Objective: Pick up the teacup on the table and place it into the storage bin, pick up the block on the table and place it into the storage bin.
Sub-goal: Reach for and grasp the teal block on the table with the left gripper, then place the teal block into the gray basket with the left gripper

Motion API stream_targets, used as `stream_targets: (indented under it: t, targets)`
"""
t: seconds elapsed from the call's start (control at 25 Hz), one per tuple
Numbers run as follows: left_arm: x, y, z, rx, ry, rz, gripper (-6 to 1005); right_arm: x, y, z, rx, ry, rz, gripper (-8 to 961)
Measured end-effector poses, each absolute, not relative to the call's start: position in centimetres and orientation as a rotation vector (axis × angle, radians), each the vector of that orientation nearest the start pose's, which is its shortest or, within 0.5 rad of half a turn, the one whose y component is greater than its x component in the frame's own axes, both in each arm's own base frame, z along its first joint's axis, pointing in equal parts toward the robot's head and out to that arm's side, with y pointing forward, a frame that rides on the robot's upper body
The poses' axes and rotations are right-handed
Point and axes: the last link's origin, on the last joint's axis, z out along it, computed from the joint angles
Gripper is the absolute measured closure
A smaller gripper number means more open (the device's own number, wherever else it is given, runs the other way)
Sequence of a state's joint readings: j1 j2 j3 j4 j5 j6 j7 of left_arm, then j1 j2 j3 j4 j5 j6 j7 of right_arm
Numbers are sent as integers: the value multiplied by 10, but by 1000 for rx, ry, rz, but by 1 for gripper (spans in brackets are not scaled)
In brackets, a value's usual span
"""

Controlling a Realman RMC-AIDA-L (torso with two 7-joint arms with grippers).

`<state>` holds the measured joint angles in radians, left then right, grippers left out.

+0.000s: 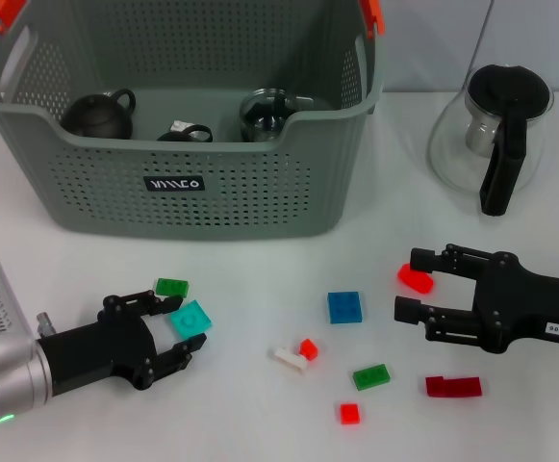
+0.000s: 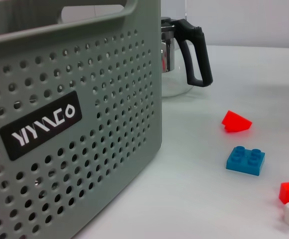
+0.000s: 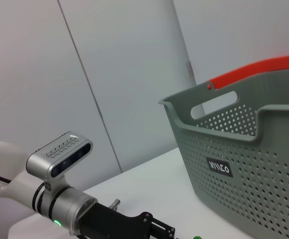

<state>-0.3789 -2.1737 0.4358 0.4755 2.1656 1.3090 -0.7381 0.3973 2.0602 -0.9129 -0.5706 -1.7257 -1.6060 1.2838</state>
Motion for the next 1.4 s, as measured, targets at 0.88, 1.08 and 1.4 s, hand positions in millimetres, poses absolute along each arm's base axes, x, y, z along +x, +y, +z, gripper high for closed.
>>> stream_targets:
  t: [0.88,1.08,1.4]
  targets:
    - [-316,258,12,-2540,-491,-838,587,270,289,-15,-2740,645,917,134]
    - [-272,281,80,-2456,-522,-1258,585,269,290,-15,-2743,641,914,134]
    - [-199,383,138,-2493,-814,-1006,583,269,291,-15,-2739,640,916,134]
